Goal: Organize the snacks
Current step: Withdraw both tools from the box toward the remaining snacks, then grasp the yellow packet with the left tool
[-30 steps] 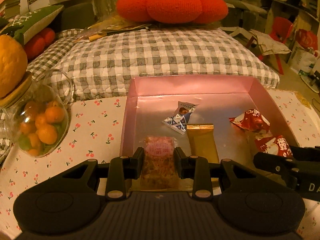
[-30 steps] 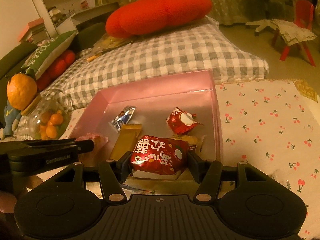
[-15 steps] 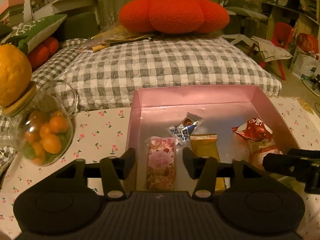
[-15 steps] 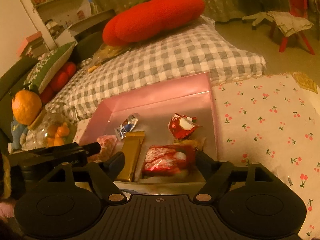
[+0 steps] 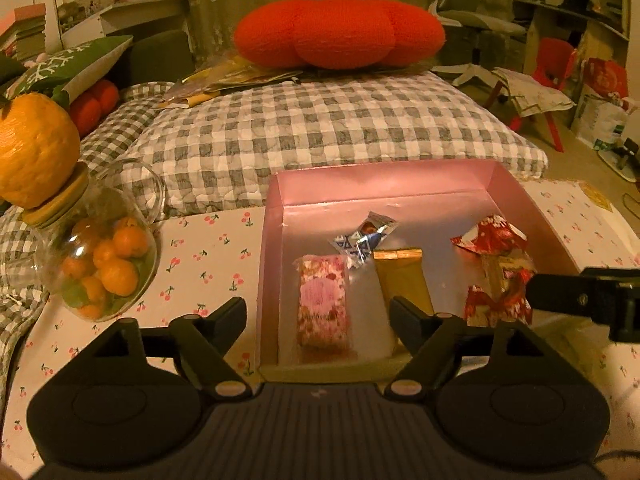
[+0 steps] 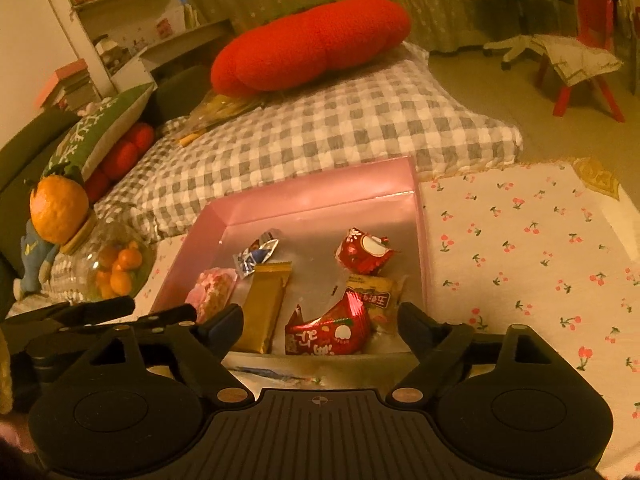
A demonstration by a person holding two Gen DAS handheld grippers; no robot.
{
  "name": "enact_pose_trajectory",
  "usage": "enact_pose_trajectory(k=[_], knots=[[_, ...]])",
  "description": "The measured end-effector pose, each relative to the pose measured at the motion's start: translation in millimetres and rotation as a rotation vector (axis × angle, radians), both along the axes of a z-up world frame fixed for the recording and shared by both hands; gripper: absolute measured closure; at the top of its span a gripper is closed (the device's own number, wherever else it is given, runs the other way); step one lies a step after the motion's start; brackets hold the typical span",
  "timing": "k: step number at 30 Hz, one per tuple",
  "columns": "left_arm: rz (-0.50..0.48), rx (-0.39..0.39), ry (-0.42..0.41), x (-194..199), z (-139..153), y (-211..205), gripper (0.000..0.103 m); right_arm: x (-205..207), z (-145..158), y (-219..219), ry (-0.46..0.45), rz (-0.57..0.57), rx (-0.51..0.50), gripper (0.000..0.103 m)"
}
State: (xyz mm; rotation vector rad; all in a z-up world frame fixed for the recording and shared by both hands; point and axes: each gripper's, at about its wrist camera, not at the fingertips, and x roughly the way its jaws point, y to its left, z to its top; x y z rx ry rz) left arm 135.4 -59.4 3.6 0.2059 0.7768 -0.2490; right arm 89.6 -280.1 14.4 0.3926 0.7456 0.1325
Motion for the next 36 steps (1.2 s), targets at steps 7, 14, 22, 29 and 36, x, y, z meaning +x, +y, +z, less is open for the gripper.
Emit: enact_pose_trajectory(k=[7,14,22,29,36], knots=[[-0.027,-0.013,0.027,-19,-3,11,0.013,-11,3,4,0.018,0.007,-0.027,0.014],[-0.024,-0.016,0.095,-41,-14,25,0.007,-23,2,10,0.051,0.016,-0.067,0.013],[-0.012,-0.031,0.138,-63,-22,41,0.001,-38,-1,15,0.075,0.044,-0.133,0.009],[-0.022,-0.083,0.128,-71,-22,43,0.001,-54,-11,17,0.074,0.086,-0.248,0.007],[-0.034,-0.125,0.120,-72,-30,33,0.001,-76,-32,10,0.069,0.110,-0.319,0.007]])
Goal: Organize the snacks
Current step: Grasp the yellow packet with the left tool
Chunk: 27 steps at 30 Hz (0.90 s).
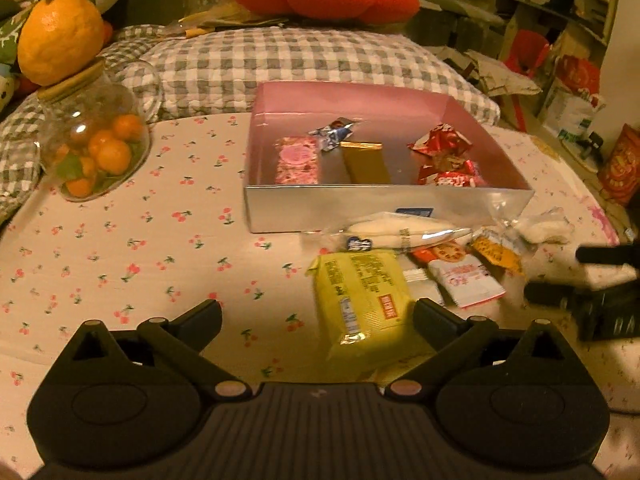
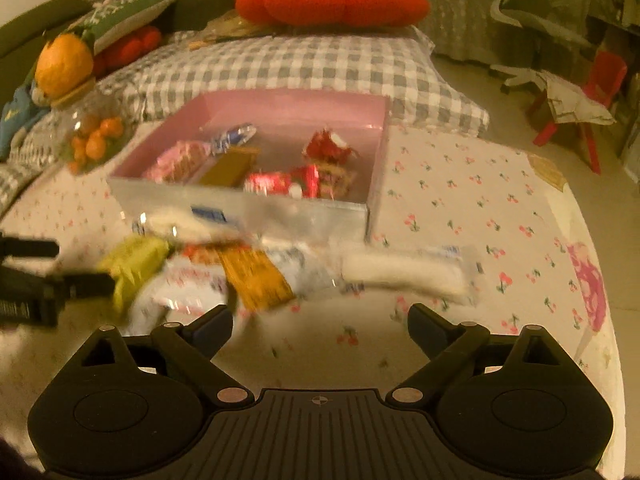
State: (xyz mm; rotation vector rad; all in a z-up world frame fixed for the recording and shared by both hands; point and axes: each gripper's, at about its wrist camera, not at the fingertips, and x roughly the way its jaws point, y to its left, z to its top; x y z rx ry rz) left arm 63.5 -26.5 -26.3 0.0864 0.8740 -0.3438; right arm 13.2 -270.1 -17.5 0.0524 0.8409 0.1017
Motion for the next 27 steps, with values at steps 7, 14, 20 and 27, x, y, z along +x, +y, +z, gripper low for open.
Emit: enact_pose_trajectory(k=[7,14,20,27], knots=[[-0.015,-0.071,-0.015,1,-6,-9,0.010,-20,-17,-7,-0.009,0.059,-0.032,0.007],[-0.028,-0.094,-0.007,2,-10,-16,0.046,-23,-24,-15,-0.008,0.055,-0.038,0.007],[-0.001,-0.133,0.000,1,-10,-3,0.056,-22,-24,-2,-0.016,0.078,-0.041,0.005],[0.012,-0.142,-0.004,-5,-8,13,0.057,-26,-22,26,-0.019,0.146,-0.029,0.005]])
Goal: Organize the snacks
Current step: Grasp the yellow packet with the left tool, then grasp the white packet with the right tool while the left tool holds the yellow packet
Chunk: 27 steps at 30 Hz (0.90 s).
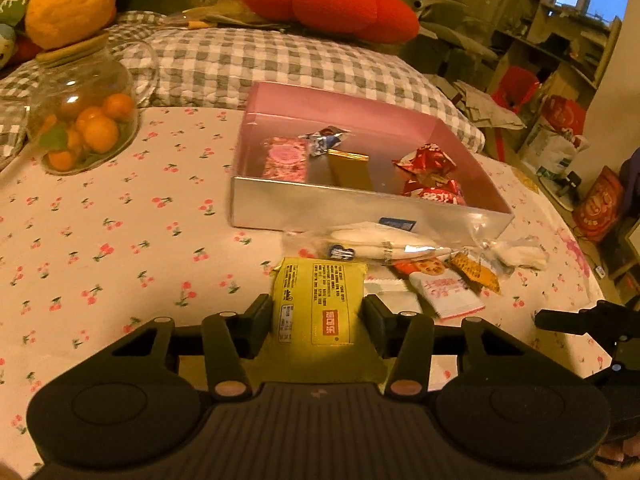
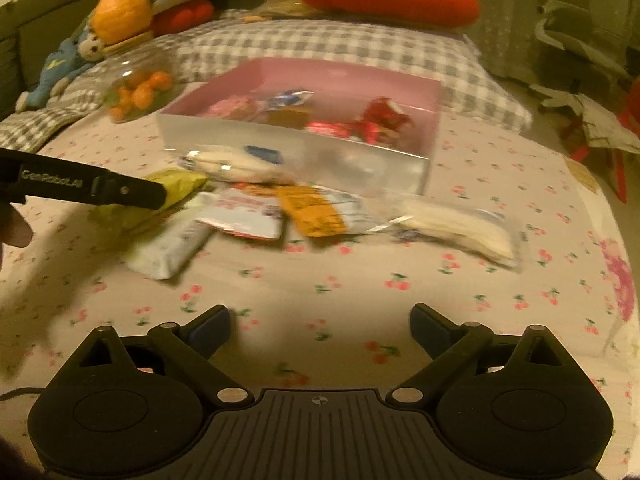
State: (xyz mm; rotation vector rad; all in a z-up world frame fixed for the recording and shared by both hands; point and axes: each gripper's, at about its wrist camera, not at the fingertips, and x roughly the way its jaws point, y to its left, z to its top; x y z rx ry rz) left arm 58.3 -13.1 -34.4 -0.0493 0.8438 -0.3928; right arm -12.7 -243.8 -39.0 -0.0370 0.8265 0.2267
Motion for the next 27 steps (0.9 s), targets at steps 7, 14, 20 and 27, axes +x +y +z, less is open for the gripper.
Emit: enact_pose_trajectory(k=[7,14,20,27], knots=[[-0.022,0.082,-0.056,-14,-7,19,0.057,-5,2,32,0.007,0.075,0.009,0.005],[-0.024,0.124,-0.088,-25,-10,43,0.057,-2,3,63,0.005,0.132,0.014,0.005],[0.001,0.105,-0.056,-23,-14,59,0.054,4,2,86,-0.022,0.167,-0.004,0.005],[0.001,0.085,-0.060,-22,-17,64,0.051,12,0,97,-0.052,0.172,-0.009,0.006]])
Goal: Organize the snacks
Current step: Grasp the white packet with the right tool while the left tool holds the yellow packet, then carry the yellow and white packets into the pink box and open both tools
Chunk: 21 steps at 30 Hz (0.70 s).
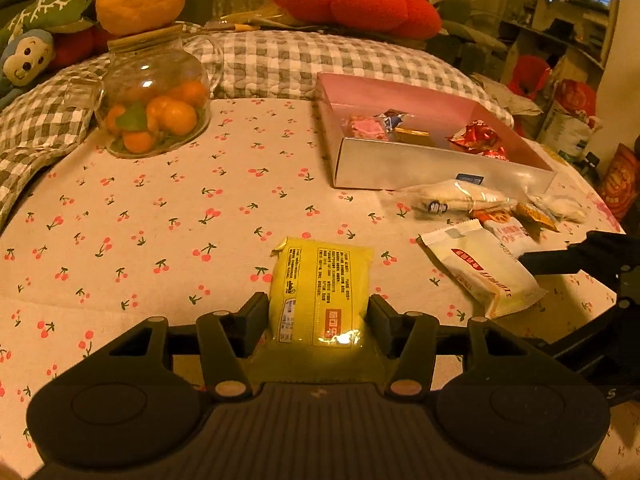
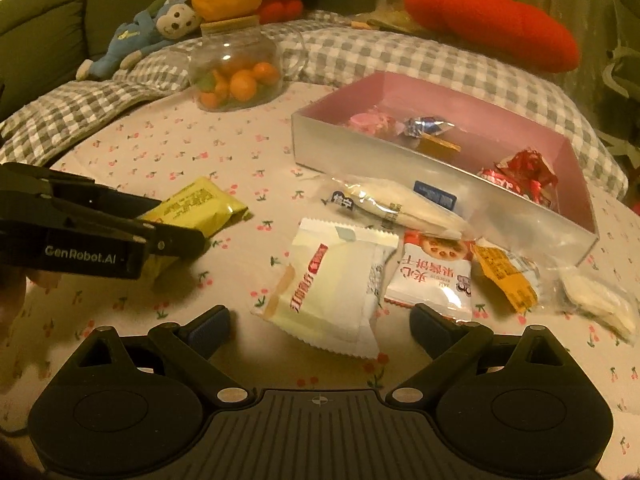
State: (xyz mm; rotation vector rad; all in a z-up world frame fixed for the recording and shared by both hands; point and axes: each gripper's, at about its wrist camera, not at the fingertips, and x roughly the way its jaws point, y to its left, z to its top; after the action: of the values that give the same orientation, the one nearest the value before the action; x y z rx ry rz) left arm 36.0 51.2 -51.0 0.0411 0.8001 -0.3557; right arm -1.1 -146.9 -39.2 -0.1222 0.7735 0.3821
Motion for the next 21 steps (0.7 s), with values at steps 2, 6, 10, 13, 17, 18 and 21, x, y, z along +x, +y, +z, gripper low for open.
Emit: enact_pose_trajectory(k=[2,6,10,13,17,18,21], knots=[[-0.002,0.003,-0.001,-0.1,-0.2,-0.5,0.051,0.9,-0.4,1.4,-0.013,0.002,-0.008,0.008],[-0.004,0.005,-0.002,-0.1,-0.1,-0.9,0.051,3.9,0.4,3.6,-0.028,0.001,-0.011,0.013],[-0.003,0.009,-0.002,0.6,-0.3,-1.3,0.051,7.9,1.9,6.6,-0.035,-0.001,-0.010,0.023],[-0.002,0.010,-0.002,1.0,-0.2,-1.3,0.051,8.7,3.4,7.9,-0.039,0.003,-0.009,0.035],[0.002,0.010,0.002,1.3,0.3,-1.1,0.053,7.6,4.9,8.4,-0.049,0.010,-0.014,0.052],[0.004,0.011,0.003,1.6,0.6,-0.8,0.053,7.7,5.3,8.4,-0.049,0.012,-0.014,0.053],[0.013,0.007,0.007,2.8,1.9,0.6,0.056,8.2,6.0,7.9,-0.049,0.015,-0.010,0.054]])
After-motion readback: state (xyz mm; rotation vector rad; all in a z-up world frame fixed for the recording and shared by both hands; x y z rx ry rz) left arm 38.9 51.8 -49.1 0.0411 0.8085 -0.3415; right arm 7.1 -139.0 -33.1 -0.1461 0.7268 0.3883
